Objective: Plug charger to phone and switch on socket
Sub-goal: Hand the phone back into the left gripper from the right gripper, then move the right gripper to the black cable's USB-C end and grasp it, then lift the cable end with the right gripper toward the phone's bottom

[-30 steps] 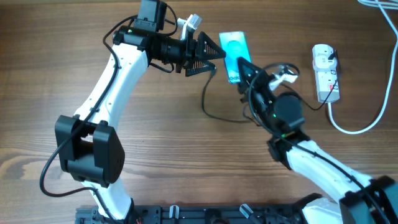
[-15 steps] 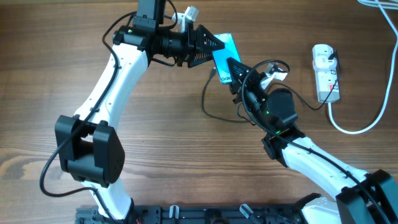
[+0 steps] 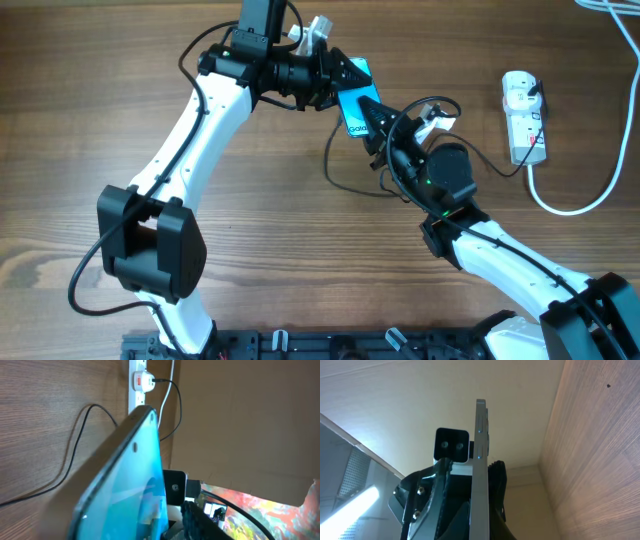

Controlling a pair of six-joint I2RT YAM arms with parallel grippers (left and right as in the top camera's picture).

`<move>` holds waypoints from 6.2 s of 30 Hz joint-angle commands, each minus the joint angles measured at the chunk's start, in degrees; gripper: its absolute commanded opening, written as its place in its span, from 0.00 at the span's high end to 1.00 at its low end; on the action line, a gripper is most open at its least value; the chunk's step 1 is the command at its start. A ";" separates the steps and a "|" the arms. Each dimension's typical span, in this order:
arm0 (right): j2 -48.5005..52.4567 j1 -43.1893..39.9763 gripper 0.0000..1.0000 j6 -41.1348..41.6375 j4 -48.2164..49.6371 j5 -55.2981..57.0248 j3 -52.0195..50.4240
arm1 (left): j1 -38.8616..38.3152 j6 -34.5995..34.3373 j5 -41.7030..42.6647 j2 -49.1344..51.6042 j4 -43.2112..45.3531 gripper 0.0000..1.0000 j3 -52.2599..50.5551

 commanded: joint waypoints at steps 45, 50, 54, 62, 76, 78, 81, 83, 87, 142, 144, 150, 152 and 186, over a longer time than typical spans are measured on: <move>0.15 0.42 0.52 -28.35 -32.24 -7.06 1.75 | 19.71 8.28 -9.35 -1.31 -11.74 0.96 1.14; 0.13 -0.07 0.64 -44.02 -37.75 -18.62 5.55 | 21.59 14.10 -2.56 -1.31 -15.10 0.96 1.14; 0.22 -0.48 0.57 -55.39 -65.44 -13.05 21.94 | 25.00 14.08 4.55 -1.31 -14.03 0.96 1.14; 13.14 -1.27 0.57 -60.26 -90.14 -4.76 50.58 | 29.49 14.05 4.57 -1.31 -14.97 0.96 1.14; 44.57 -3.21 0.71 -63.06 -91.73 -2.62 66.58 | 29.07 14.10 2.78 -1.31 -17.11 0.96 1.11; 46.23 -3.21 0.72 -63.10 -90.90 -1.18 66.58 | 28.52 14.10 1.66 -1.31 -17.29 0.96 1.11; 47.89 -3.21 0.73 -63.08 -89.26 -0.46 66.58 | 27.74 14.10 1.27 -1.31 -17.31 0.96 1.11; 48.65 -3.21 0.73 -63.06 -88.35 -0.46 66.55 | 27.26 14.08 1.27 -1.31 -17.29 0.96 1.11; 50.64 -3.21 0.73 -62.88 -86.42 -0.46 66.36 | 26.49 14.08 1.27 -1.31 -17.29 0.96 1.11; 52.65 -1.92 0.95 -73.31 -108.63 -0.59 65.99 | 26.14 14.10 1.33 -1.31 -18.58 0.96 1.11; 52.06 -1.92 0.96 -73.48 -108.56 -1.03 66.16 | 26.14 14.12 1.31 -1.31 -18.56 0.96 1.11; 37.88 -2.95 0.96 -88.96 -106.57 -26.45 66.14 | 26.14 14.10 1.60 -1.31 -20.22 0.96 1.11; 31.63 -4.96 0.95 -95.60 -106.25 -40.65 66.14 | 26.03 15.15 1.84 -1.31 -22.25 0.96 1.11; -4.35 -9.57 0.95 -105.66 -96.59 -68.83 32.37 | 18.53 41.09 23.39 -1.31 -22.82 0.96 1.11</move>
